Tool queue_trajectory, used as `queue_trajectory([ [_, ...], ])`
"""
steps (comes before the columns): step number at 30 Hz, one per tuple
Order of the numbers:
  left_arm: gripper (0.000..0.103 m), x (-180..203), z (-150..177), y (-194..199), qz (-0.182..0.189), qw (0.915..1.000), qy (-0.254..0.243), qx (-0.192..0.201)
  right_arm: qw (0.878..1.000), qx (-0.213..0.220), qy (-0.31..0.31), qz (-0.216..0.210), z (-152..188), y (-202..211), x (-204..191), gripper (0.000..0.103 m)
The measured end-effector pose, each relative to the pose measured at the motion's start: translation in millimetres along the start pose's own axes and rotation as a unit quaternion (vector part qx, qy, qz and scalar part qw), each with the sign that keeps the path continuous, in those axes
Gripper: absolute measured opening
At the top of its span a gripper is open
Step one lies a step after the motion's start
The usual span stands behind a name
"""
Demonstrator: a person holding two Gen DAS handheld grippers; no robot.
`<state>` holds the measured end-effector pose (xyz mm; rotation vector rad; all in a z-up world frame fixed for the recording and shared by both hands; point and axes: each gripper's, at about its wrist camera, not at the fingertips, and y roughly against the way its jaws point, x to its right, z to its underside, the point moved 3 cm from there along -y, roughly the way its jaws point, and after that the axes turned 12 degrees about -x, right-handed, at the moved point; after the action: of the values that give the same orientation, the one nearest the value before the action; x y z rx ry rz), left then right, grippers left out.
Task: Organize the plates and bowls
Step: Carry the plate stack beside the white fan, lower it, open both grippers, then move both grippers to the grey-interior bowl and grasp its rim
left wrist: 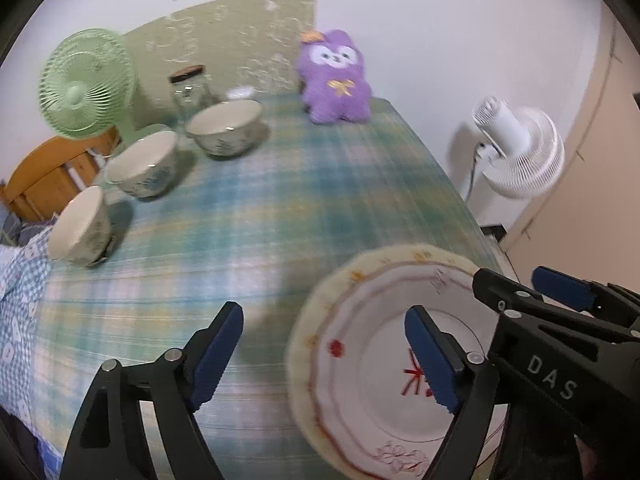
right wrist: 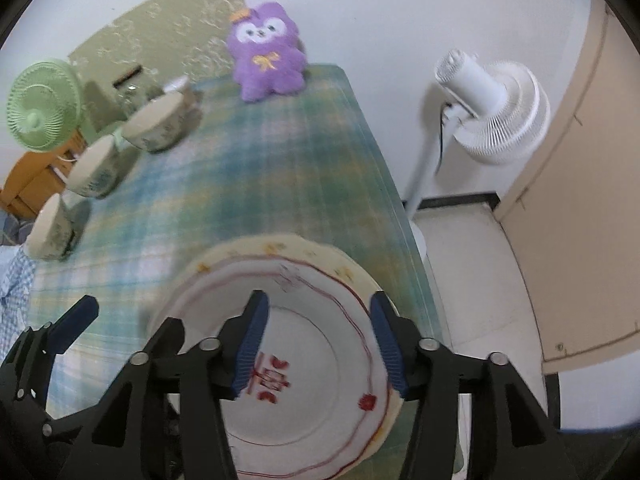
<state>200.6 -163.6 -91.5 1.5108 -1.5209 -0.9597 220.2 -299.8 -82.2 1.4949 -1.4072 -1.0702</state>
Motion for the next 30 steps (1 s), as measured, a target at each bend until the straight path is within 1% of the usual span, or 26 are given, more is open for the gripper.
queue_trajectory([
  [2,0.086,-13,-4,7,0.0,0.9999,0.012,0.0,1.0,0.008,0.005,-0.003,-4,10,-13,0.068],
  [4,0.087,-29,-6,16,0.0,0.9998,0.018,0.005,1.0,0.014,0.011,-0.001,-7,17,-26,0.068],
  [9,0.087,-66,-8,32,0.009,0.9998,0.016,0.011,0.999,0.032,0.025,0.009,-9,36,-75,0.068],
  [12,0.086,-92,-13,45,-0.011,0.9998,0.009,0.014,0.999,0.043,0.017,0.02,-9,47,-101,0.068],
  [14,0.086,-110,-16,54,-0.011,0.9998,0.004,0.019,0.999,0.049,0.008,0.013,-8,54,-117,0.068],
  [16,0.086,-132,-20,61,-0.004,0.9998,0.001,0.021,0.999,0.051,-0.005,0.004,-9,59,-136,0.068],
  [18,0.086,-150,-21,65,-0.004,0.9997,-0.005,0.026,0.999,0.052,-0.009,0.002,-9,62,-154,0.068],
  [22,0.085,-183,-24,68,-0.003,0.9995,-0.006,0.03,0.998,0.058,0.003,0.009,-12,64,-194,0.068],
  [26,0.083,-220,-30,62,0.004,0.9995,0.003,0.031,0.998,0.063,0.006,0.008,-20,57,-230,0.068],
  [30,0.082,-252,-38,47,-0.007,0.9995,0.004,0.031,0.998,0.06,0.012,0.004,-29,40,-268,0.068],
])
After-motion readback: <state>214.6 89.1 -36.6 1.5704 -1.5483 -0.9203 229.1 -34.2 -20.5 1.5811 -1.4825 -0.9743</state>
